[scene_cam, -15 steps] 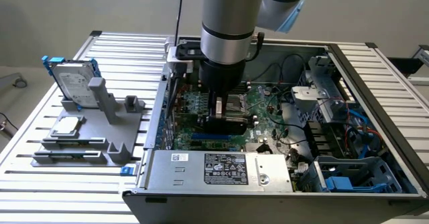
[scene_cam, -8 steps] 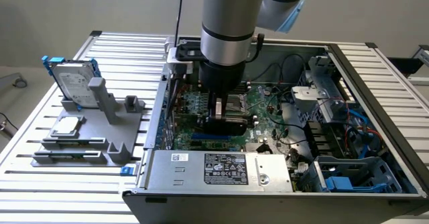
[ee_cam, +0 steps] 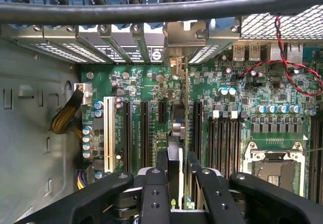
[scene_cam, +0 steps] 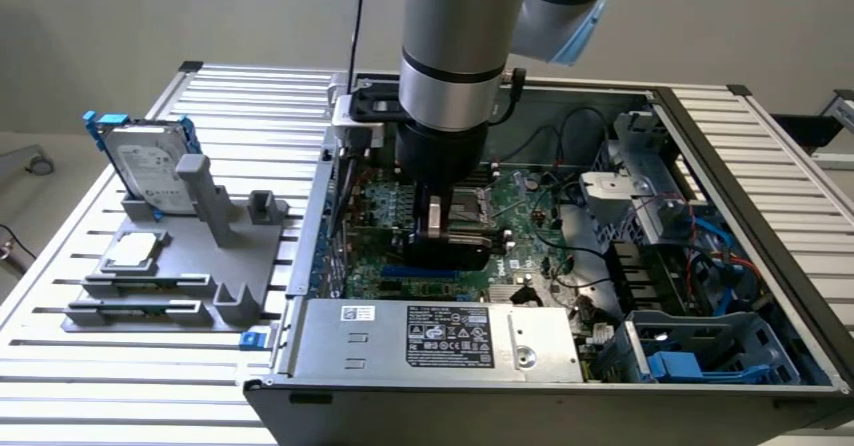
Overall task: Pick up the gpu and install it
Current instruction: 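Insert the gpu into the slot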
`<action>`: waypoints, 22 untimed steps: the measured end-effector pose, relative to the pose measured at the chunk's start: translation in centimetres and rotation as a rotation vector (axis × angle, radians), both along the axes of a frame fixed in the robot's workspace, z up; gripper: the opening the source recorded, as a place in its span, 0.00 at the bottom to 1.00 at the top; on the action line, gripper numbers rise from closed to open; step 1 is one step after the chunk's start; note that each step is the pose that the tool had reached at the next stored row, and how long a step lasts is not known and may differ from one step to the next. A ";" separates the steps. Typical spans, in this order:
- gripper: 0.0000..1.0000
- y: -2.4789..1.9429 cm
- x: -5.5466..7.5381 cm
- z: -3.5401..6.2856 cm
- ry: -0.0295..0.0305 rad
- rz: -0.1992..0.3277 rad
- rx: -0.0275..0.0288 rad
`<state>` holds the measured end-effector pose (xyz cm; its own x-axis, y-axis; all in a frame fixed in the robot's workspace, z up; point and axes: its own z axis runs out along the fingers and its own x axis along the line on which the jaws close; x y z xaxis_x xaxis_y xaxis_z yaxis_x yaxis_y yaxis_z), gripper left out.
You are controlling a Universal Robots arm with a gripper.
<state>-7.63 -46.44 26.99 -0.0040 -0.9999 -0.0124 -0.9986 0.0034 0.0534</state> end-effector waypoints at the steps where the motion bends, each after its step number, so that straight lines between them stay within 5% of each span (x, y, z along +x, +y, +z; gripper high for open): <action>1: 0.26 0.00 0.0 0.00 0.0000 0.000 0.0000; 22: 0.26 0.00 -0.3 -0.62 0.0000 -0.001 0.0037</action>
<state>-7.91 -46.44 26.37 -0.0046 -0.9999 -0.0161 -0.9986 0.0037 0.0534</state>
